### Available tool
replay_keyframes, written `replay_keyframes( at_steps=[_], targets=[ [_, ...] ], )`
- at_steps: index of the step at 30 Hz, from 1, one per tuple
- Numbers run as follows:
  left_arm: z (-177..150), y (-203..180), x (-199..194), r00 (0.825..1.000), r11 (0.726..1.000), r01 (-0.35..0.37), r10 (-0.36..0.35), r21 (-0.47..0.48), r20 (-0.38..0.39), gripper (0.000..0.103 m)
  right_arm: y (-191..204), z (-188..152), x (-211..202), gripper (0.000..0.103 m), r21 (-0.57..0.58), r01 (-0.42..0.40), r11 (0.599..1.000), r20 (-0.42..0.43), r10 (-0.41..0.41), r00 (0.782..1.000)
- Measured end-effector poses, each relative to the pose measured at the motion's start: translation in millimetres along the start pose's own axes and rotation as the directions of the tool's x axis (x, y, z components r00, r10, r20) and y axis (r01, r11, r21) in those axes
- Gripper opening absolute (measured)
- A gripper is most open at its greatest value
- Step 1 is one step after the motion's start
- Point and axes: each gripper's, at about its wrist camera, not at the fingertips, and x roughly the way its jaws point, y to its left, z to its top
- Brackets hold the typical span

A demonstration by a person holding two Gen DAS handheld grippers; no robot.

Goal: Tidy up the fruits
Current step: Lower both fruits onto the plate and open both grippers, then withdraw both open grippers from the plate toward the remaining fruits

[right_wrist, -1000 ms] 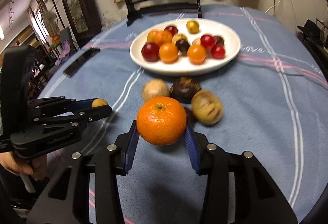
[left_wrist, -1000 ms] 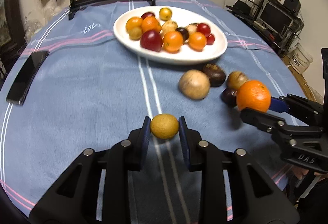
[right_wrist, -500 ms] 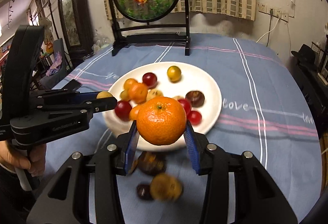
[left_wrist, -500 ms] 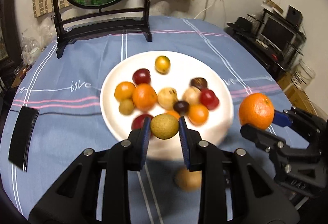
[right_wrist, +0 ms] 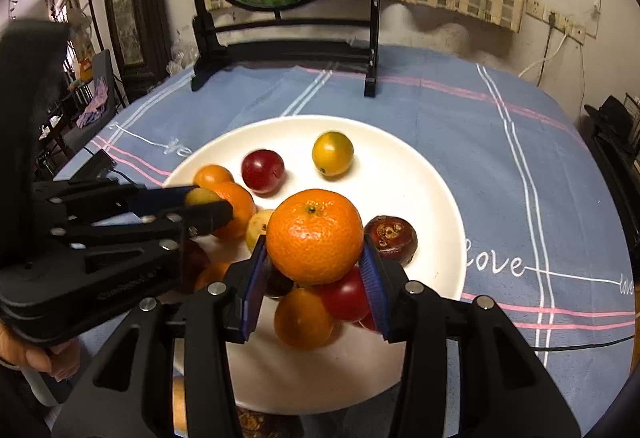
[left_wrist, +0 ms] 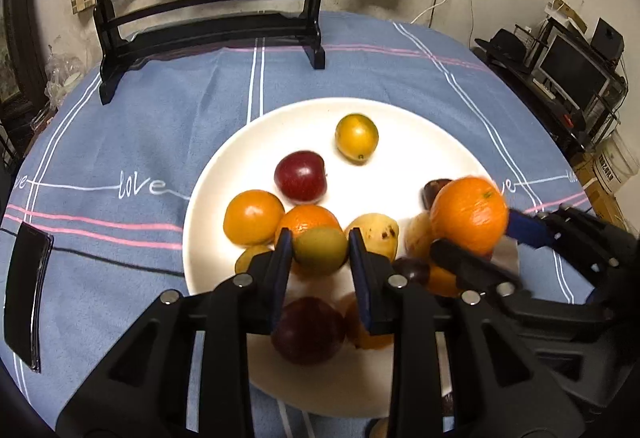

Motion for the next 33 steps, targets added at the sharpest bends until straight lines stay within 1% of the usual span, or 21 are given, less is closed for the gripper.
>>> replay_keyframes(
  at_steps=[1, 2, 4, 7, 11, 15, 18, 25, 28, 33],
  targets=[
    [0.7, 0.2, -0.1, 1.000, 1.000, -0.009, 0.009, -0.002, 0.001, 0.038, -0.7, -0.4, 0.5, 0.046, -0.001, 0.004, 1.000, 0.004, -0.004, 1.000],
    [1.4, 1.2, 0.3, 1.000, 1.000, -0.018, 0.018, -0.007, 0.001, 0.047, -1.1, -1.4, -0.3, 0.046, 0.002, 0.005, 1.000, 0.007, -0.005, 1.000],
    [1.5, 4.8, -2.1, 1.000, 1.000, -0.018, 0.018, -0.023, 0.014, 0.057, -2.2, -2.2, -3.0, 0.050, 0.008, 0.001, 1.000, 0.013, -0.001, 1.000],
    [0.9, 6.0, -8.6, 1.000, 0.999, -0.017, 0.018, -0.032, 0.024, 0.059, -4.2, -3.1, -11.5, 0.052, 0.015, 0.006, 1.000, 0.038, -0.006, 0.999],
    [-3.7, 5.1, -23.7, 0.998, 0.999, -0.038, 0.039, -0.021, 0.047, 0.066, -6.0, -7.7, -28.9, 0.052, 0.037, -0.011, 0.999, 0.058, 0.008, 0.998],
    [-11.8, 4.1, -41.5, 0.995, 0.998, -0.065, 0.065, -0.004, 0.078, 0.069, -6.6, -20.1, -49.7, 0.053, 0.039, -0.015, 0.999, 0.078, 0.012, 0.997],
    [-19.5, 2.4, -51.0, 0.995, 0.998, -0.061, 0.061, 0.003, 0.079, 0.069, -7.9, -33.4, -64.4, 0.053, 0.047, -0.012, 0.999, 0.086, 0.008, 0.996],
    [-53.6, -7.1, -76.1, 0.995, 0.998, -0.053, 0.051, 0.025, 0.085, 0.071, -3.3, -70.3, -89.9, 0.053, 0.049, 0.009, 0.999, 0.078, -0.013, 0.997],
    [-71.8, -7.5, -85.6, 0.996, 0.999, -0.045, 0.043, 0.015, 0.084, 0.073, 1.6, -87.3, -98.0, 0.053, 0.042, 0.012, 0.999, 0.070, -0.015, 0.997],
    [-100.1, -10.6, -95.9, 0.996, 0.999, -0.049, 0.047, 0.025, 0.072, 0.074, 8.8, -115.7, -106.7, 0.053, 0.043, 0.002, 0.999, 0.049, -0.004, 0.999]
  ],
)
